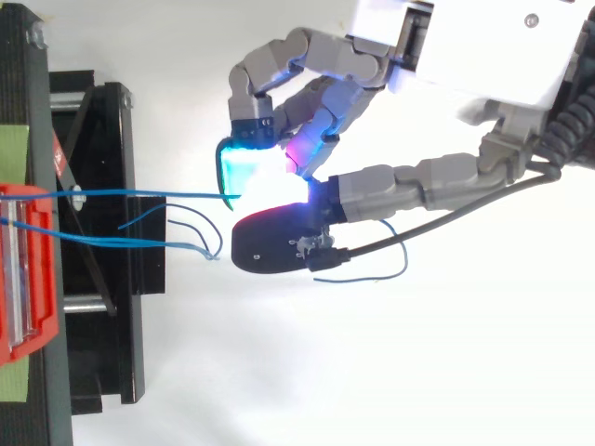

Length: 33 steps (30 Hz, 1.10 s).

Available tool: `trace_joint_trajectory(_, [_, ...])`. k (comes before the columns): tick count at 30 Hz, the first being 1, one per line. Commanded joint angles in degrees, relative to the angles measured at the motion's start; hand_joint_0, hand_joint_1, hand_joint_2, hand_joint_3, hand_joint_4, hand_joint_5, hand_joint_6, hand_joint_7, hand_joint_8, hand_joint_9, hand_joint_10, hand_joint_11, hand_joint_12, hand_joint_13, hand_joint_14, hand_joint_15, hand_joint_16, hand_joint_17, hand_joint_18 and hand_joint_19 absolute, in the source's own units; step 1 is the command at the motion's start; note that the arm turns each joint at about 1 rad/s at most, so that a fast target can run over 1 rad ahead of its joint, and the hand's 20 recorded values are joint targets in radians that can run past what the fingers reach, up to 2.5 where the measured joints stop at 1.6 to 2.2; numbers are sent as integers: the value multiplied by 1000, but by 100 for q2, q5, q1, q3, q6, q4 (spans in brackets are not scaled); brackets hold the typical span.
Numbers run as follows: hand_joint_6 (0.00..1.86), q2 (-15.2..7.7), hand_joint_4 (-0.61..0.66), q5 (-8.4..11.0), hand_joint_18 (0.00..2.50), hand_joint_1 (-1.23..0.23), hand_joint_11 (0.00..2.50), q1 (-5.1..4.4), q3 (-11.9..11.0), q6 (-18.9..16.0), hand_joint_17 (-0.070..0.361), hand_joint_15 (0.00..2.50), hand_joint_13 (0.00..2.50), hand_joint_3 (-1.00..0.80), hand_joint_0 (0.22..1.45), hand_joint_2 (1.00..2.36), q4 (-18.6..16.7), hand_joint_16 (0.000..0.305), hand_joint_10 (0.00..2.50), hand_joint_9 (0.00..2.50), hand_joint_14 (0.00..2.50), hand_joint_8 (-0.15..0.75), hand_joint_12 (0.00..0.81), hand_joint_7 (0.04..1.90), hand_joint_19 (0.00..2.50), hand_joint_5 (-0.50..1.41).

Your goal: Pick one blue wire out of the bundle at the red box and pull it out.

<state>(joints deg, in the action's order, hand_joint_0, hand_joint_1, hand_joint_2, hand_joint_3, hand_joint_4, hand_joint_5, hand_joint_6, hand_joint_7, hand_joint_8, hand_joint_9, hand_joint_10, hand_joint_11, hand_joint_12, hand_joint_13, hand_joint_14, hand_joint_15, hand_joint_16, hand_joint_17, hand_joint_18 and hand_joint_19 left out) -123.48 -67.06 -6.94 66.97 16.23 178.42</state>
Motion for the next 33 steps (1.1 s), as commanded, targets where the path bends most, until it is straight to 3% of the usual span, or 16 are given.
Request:
trace_joint_trajectory(1, [841, 0, 22, 0, 478, -746, 752, -9, 0, 3, 171, 313, 585, -23, 524, 1212, 0, 76, 22, 1012, 12, 311, 446, 1280, 342, -79])
trace_joint_trajectory(33, [841, 0, 14, 0, 458, -753, 754, -9, 0, 3, 170, 295, 557, -17, 533, 1185, 0, 75, 21, 1006, 12, 308, 444, 1280, 337, -80])
